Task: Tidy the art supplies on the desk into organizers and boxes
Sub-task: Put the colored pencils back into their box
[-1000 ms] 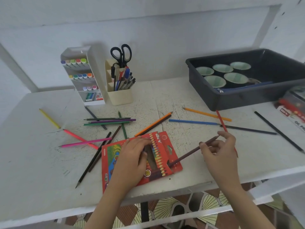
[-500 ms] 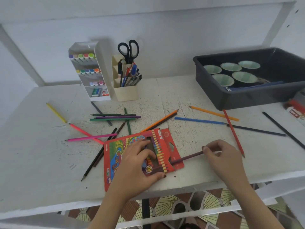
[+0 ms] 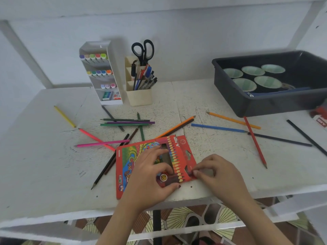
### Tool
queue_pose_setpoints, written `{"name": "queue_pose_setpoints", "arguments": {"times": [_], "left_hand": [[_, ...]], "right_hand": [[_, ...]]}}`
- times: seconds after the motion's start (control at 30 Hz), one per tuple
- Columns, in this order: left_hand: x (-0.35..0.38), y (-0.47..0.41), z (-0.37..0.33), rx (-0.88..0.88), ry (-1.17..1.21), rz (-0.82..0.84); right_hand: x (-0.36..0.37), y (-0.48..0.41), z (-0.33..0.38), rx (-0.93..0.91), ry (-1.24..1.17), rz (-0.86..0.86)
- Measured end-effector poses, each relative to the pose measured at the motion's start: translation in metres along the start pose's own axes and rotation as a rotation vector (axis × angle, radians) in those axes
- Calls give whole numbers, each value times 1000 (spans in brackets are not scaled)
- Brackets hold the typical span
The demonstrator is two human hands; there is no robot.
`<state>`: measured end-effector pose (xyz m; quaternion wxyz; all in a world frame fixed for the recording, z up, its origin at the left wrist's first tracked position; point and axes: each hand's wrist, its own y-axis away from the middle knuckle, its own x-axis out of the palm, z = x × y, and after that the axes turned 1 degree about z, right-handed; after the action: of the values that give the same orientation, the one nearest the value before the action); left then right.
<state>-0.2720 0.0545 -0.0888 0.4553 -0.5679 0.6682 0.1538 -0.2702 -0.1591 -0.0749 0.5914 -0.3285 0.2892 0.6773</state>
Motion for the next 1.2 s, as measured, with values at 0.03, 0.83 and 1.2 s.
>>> {"name": "queue_pose_setpoints", "arguments": {"times": [0.03,0.83,1.2], "left_hand": [[0,0,0,1,3,0],[-1,-2,-1,1,19,22],[-4,-5,-4,-36,45,-48]], "right_hand": [[1,0,1,-19,23,23],[-3,-6,0,-108,13,36],[-16,-34,-18,-62,20,-48]]}}
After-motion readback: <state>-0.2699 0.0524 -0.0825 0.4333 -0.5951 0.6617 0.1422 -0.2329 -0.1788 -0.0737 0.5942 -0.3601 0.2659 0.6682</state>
